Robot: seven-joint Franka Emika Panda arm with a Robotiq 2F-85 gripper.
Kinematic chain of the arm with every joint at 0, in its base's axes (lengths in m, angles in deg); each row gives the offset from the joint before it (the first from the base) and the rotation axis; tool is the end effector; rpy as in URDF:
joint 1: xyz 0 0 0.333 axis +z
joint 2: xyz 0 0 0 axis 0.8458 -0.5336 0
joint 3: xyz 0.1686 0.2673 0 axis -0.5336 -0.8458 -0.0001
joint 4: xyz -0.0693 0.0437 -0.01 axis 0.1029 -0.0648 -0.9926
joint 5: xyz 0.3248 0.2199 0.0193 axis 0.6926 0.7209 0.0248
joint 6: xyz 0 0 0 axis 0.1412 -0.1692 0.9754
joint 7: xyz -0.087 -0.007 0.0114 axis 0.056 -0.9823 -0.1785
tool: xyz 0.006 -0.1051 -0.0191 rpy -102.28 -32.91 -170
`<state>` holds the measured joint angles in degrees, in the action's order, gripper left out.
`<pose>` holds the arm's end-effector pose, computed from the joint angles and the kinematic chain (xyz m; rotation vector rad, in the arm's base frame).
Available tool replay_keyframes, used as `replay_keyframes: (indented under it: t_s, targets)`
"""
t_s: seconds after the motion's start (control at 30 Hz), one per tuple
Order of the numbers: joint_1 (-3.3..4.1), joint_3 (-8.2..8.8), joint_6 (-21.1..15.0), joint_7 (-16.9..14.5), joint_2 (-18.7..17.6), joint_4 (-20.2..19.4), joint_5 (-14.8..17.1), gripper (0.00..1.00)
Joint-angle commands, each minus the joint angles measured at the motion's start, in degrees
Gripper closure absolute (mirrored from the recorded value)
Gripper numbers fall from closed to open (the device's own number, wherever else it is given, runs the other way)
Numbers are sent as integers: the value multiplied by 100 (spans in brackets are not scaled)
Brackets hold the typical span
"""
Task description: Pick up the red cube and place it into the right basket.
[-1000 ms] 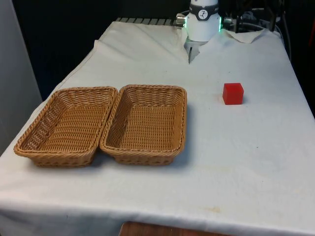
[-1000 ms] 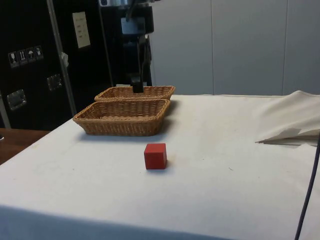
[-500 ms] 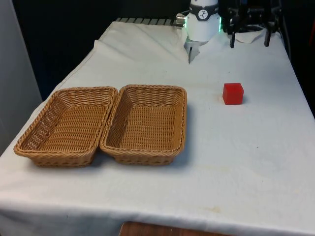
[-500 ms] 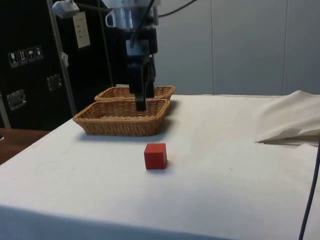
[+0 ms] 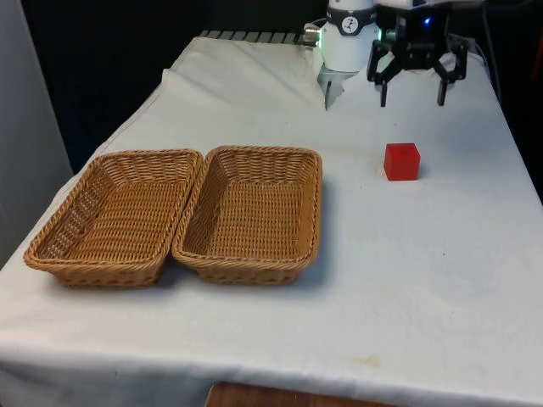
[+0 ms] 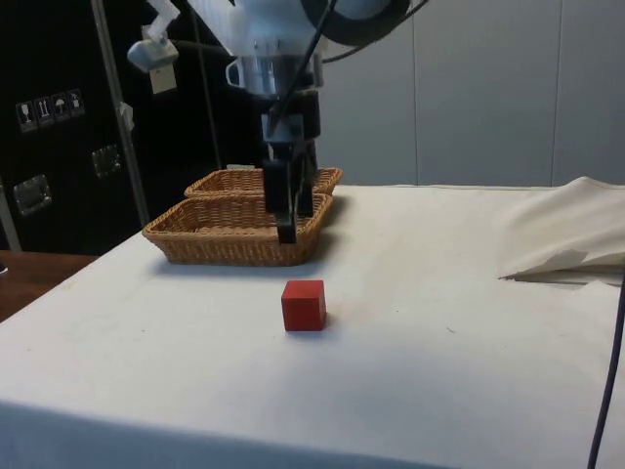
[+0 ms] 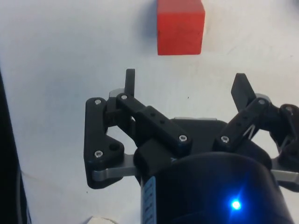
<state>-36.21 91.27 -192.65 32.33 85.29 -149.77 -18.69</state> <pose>0.4850 0.1141 0.2822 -3.1329 -0.1730 -0.0626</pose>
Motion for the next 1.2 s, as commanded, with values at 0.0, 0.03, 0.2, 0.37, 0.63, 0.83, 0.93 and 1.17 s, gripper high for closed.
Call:
replay_keyframes:
  t_s: [0.0, 0.03, 0.2, 0.37, 0.63, 0.83, 0.93, 1.17]
  targets:
    - [-17, -6, -126, -52, -29, -40, 97, 0]
    - [-29, -6, -172, -52, -57, -57, 109, 0]
    - [-57, -23, -384, -57, -218, -103, 183, 0]
    - [-57, -34, -584, -57, -407, -115, 246, 0]
    - [-52, -120, -911, -17, -722, -92, 292, 0]
    - [-57, -201, -1077, -6, -905, -52, 344, 0]
    - [-74, -264, -1192, 0, -1054, 0, 367, 0]
    - [-80, -292, -1352, 23, -1266, 46, 344, 0]
